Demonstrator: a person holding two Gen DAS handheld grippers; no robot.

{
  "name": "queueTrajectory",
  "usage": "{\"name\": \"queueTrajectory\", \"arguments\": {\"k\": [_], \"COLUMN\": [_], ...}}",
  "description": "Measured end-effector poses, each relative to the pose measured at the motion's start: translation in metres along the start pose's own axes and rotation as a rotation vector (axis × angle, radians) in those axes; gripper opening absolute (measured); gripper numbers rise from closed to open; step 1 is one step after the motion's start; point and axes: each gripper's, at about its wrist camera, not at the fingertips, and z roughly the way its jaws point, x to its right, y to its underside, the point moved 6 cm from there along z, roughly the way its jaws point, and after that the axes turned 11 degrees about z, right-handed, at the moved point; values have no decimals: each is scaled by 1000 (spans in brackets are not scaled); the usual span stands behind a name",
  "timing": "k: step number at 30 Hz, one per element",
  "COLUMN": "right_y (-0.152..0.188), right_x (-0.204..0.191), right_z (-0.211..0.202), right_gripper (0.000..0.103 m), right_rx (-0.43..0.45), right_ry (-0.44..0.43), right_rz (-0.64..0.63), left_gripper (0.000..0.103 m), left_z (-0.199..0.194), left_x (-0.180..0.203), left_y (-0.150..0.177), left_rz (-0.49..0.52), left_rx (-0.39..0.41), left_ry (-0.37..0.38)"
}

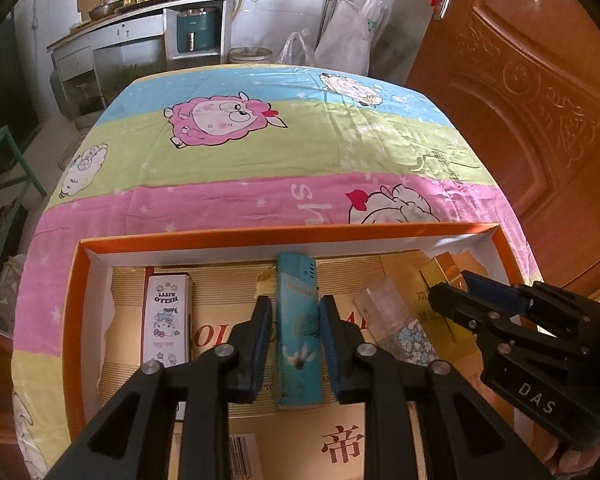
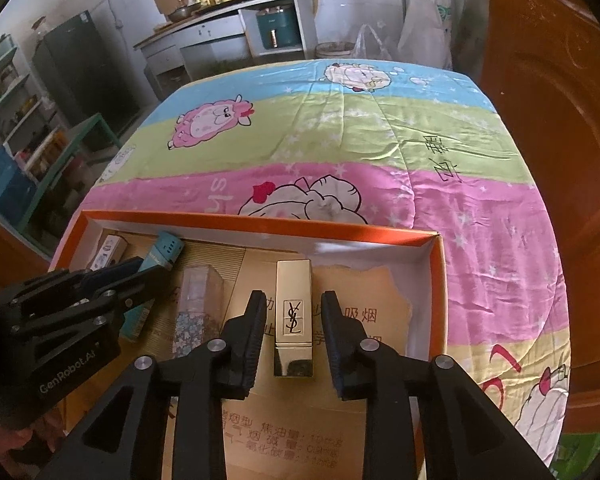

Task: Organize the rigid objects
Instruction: 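Open the right tool releasing the lipstick while the left tool releases the teal tube, then withdraw both tools from the tray toward the bottle caps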

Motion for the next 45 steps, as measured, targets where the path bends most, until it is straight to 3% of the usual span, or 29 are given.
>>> {"name": "queueTrajectory", "arguments": {"k": [3, 21, 45], "right_y": [1, 17, 80], "right_x": [0, -8, -31], "right_z": [-3, -50, -126], "right_gripper": [29, 29, 29], "right_rx": [1, 54, 106], "right_ry": [0, -15, -28], "right_rz": [2, -4, -19], "left_gripper": [36, 36, 36], "left_z": [-3, -55, -140], "left_x": [-1, 6, 3], "left_y": [-1, 5, 61], "left_rz": [1, 18, -7], "left_rx": [9, 87, 179], "left_ry": [-6, -33, -41]}}
